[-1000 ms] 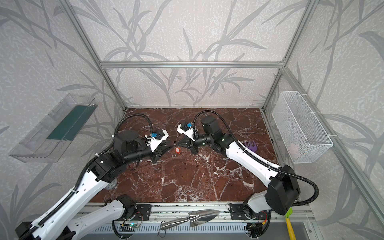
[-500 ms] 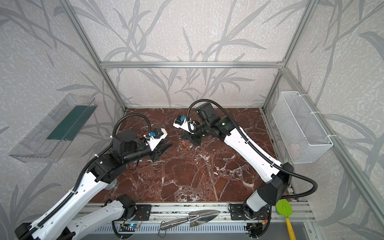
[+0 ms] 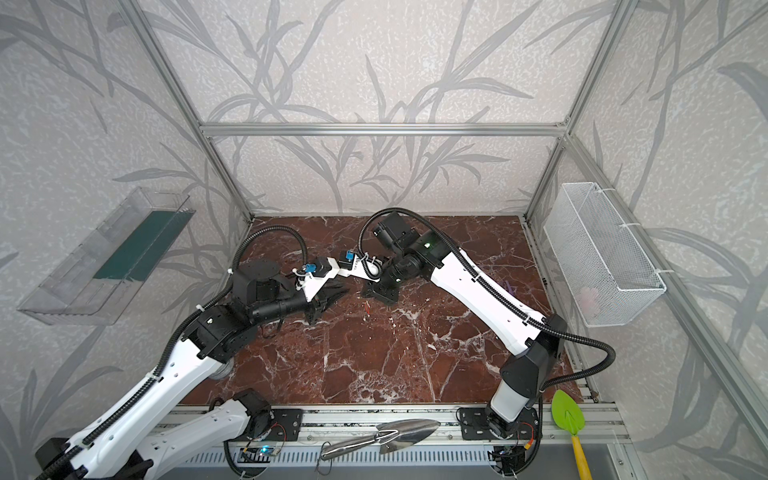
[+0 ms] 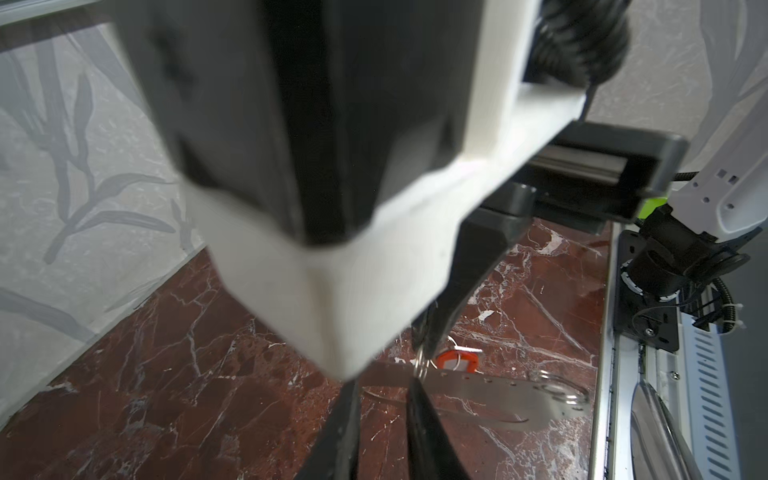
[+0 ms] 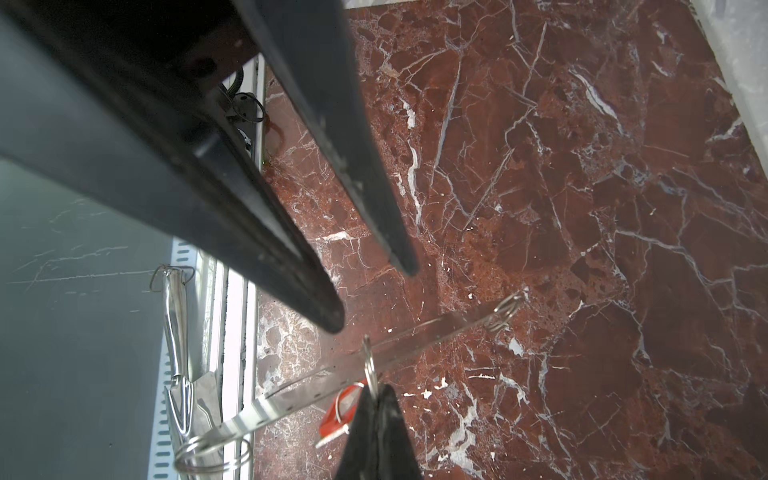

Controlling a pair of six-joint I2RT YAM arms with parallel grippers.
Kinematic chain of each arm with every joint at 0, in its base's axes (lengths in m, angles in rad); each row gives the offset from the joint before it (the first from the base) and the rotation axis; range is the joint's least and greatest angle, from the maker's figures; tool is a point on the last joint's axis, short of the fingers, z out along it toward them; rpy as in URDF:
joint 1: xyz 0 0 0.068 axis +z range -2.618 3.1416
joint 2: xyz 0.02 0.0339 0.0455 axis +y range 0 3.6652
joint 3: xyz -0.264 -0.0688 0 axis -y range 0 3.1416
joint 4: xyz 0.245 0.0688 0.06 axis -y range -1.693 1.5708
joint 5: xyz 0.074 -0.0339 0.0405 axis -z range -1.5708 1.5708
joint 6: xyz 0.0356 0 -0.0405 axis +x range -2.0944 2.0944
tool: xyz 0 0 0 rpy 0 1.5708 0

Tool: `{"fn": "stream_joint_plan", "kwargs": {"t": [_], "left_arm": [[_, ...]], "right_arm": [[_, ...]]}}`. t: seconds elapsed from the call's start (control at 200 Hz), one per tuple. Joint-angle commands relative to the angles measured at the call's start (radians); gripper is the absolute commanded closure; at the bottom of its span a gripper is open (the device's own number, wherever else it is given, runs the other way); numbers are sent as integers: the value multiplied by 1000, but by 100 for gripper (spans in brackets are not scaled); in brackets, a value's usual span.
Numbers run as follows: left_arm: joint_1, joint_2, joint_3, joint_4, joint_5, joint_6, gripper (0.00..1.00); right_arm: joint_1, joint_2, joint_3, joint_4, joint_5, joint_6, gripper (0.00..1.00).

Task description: Put the keys on the keyring

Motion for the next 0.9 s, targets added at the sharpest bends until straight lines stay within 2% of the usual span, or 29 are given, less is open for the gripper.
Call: {"fn": "stream_joint_plan", "kwargs": {"t": [0.0,0.305,0.585,0.895], "left_arm": [[-4,3,-4,13,39,2,77],[-4,18,-12,25,94,-3,80],[-4,7,-40,65,81,-8,81],[-4,10,-50,82,80,-11,86]], "right_arm": [[3,1,26,-13,-39,-2,100],[3,-3,16,3,-76,4,100],[1,-13,-2,36,-115,17,100],[-13,-32,-25,68,-164,34,100]]}}
